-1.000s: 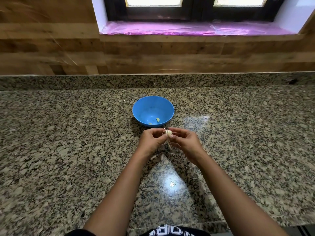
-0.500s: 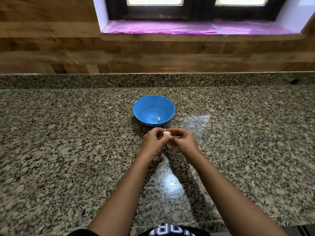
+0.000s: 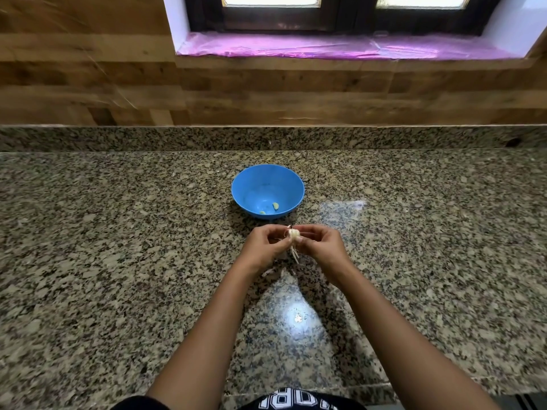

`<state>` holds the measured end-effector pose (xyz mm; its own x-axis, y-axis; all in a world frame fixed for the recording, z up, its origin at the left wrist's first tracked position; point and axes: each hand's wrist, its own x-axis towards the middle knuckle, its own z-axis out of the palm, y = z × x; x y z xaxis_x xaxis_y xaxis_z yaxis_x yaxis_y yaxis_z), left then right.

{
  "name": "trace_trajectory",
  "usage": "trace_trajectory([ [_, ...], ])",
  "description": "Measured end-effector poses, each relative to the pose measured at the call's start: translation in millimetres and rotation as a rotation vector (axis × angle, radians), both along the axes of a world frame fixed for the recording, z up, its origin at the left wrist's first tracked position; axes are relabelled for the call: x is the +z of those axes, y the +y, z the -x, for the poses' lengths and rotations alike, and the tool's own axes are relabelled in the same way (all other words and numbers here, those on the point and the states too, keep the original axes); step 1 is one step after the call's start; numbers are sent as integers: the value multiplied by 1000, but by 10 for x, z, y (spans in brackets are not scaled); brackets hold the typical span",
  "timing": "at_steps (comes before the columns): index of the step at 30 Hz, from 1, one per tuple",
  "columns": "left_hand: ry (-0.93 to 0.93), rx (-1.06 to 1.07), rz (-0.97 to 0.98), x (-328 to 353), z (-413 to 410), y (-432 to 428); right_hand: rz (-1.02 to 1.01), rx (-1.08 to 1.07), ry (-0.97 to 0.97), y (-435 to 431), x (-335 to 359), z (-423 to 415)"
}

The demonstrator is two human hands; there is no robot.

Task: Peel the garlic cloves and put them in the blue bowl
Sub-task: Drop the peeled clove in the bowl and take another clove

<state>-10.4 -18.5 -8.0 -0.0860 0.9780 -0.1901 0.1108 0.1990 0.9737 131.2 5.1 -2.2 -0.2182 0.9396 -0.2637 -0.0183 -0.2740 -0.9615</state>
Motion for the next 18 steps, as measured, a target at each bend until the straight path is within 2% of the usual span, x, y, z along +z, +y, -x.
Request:
trace_trajectory([
  [5,50,3,0,-16,6,3,1,10,20,-6,6,-6],
  [11,533,69,-134,-47,-124,-27,-25,6,-26,-9,-8,81],
  [14,642,86,-177,-65,-196,-40,-46,-20,-64,-7,-22,125],
  [18,673,110,-189,-102,-230,-50,-38,-31,-63,-8,-30,163],
])
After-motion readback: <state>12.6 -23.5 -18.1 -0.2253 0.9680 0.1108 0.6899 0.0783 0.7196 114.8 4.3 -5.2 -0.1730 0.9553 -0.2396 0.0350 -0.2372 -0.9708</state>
